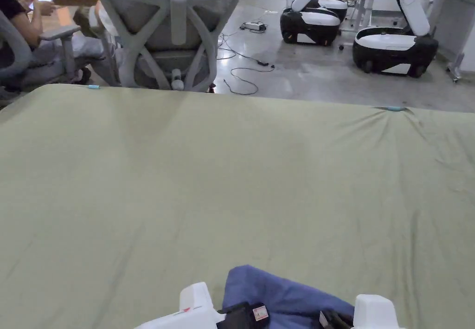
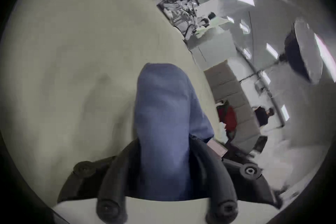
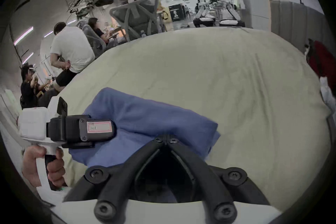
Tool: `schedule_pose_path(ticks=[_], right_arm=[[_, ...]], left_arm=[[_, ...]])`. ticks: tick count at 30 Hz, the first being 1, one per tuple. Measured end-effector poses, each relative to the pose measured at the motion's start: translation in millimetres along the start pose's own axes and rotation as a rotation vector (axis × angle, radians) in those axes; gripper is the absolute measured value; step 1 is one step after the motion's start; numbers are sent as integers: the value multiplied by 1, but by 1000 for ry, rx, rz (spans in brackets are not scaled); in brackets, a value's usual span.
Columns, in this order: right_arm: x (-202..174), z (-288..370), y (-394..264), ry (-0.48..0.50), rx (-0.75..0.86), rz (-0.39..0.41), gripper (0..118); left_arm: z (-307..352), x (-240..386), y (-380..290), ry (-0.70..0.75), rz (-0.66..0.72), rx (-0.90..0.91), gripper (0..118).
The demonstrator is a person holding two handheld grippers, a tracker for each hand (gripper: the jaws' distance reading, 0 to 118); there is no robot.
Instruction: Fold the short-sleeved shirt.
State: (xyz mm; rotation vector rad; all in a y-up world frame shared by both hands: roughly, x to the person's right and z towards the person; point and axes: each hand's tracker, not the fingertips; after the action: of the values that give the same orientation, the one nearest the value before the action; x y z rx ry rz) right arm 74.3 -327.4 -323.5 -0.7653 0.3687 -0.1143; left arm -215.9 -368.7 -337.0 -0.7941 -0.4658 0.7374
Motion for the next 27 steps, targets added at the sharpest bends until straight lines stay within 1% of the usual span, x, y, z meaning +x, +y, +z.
schedule_pose_path(ticks=[3,6,8,9,12,14,15,17,19,20,23,27], right_arm=[[-53,-11,17,-16,11,115,0],[-113,-34,28,0,12,183,0],[-153,-46,33,44,18,198,0],[-166,-51,35,61,16,207,0],[-221,-62,40,124,31,244,0],[-251,-70,43,133,34,276,0],[-267,-74,44,140,37,305,0],[-287,-81,45,151,40,326,0],[-307,-88,44,157,33,372,0],[-313,-90,44,157,34,382,0],[-325,-94,44,177,27,388,0],[-331,-98,42,184,15,404,0]], left_arm=[[42,-13,20,55,-47,36,25],[85,-41,42,127,-72,69,25],[118,-63,59,166,-83,88,25],[131,-71,65,183,-86,94,25],[181,-104,93,237,-101,109,25],[213,-129,113,263,-93,116,25],[229,-141,123,299,-114,118,25],[256,-163,143,338,-152,99,25],[281,-187,162,340,-123,98,25],[289,-217,178,361,-115,94,25],[310,-251,200,417,-111,64,25],[313,-257,197,388,-115,43,27]])
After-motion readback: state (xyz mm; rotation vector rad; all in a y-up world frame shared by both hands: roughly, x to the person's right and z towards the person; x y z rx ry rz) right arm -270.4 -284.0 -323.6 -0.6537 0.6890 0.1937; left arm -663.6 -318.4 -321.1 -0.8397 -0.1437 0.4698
